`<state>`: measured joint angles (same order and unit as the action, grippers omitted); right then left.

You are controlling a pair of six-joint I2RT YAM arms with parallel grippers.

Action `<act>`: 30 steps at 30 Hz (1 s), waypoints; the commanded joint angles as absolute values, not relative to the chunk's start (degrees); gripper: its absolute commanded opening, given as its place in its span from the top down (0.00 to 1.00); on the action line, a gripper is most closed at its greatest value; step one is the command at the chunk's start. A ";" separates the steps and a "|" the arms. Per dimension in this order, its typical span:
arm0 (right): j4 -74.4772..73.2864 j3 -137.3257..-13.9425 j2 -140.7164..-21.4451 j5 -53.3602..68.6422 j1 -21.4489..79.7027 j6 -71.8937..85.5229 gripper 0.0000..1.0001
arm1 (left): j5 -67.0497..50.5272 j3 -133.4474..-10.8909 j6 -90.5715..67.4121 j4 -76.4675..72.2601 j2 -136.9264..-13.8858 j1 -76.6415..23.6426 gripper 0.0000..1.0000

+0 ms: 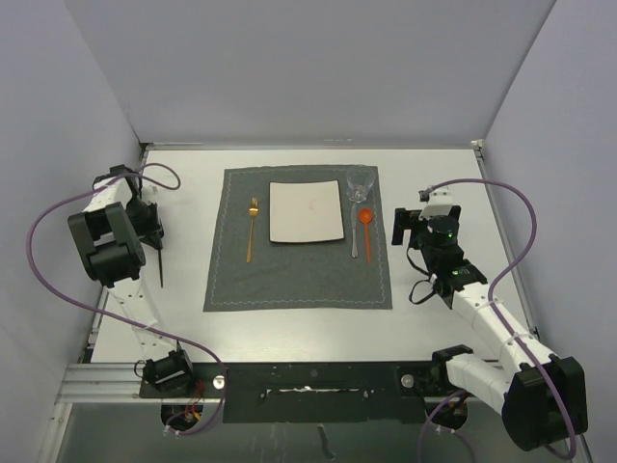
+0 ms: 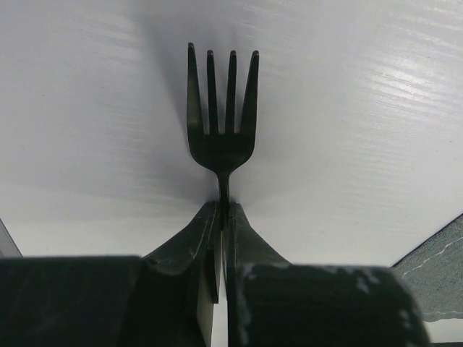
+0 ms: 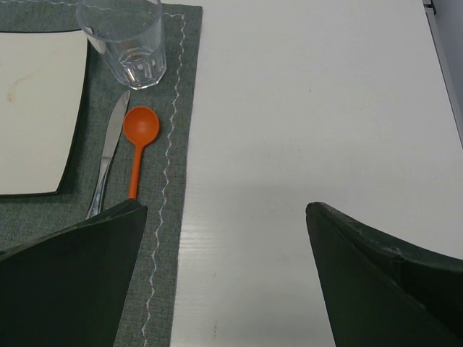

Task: Set the dinner table for one person
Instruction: Pick up the fork at the center of the board.

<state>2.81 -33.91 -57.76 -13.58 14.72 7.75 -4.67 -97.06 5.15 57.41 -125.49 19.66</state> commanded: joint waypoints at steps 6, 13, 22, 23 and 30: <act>4.01 -35.40 -56.39 -14.82 14.94 7.13 0.02 | -8.03 -96.49 2.72 57.55 -126.64 19.49 1.00; 4.04 -35.80 -56.50 -14.36 14.86 7.22 0.02 | -9.99 -99.28 1.42 59.62 -122.48 18.62 1.00; 4.04 -36.08 -56.76 -13.39 14.94 7.47 0.02 | -6.74 -102.52 1.19 61.82 -119.80 15.89 1.00; 4.04 -36.12 -56.71 -13.36 14.92 7.47 0.02 | -6.58 -102.86 1.15 62.12 -119.65 15.72 1.00; 4.11 -35.95 -56.85 -12.96 14.94 7.95 0.02 | -4.91 -104.57 0.89 63.37 -117.88 13.29 1.00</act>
<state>2.02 -33.93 -57.76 -13.26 14.72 7.81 -6.15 -101.01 1.65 61.63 -124.95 14.68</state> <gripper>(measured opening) 0.977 0.029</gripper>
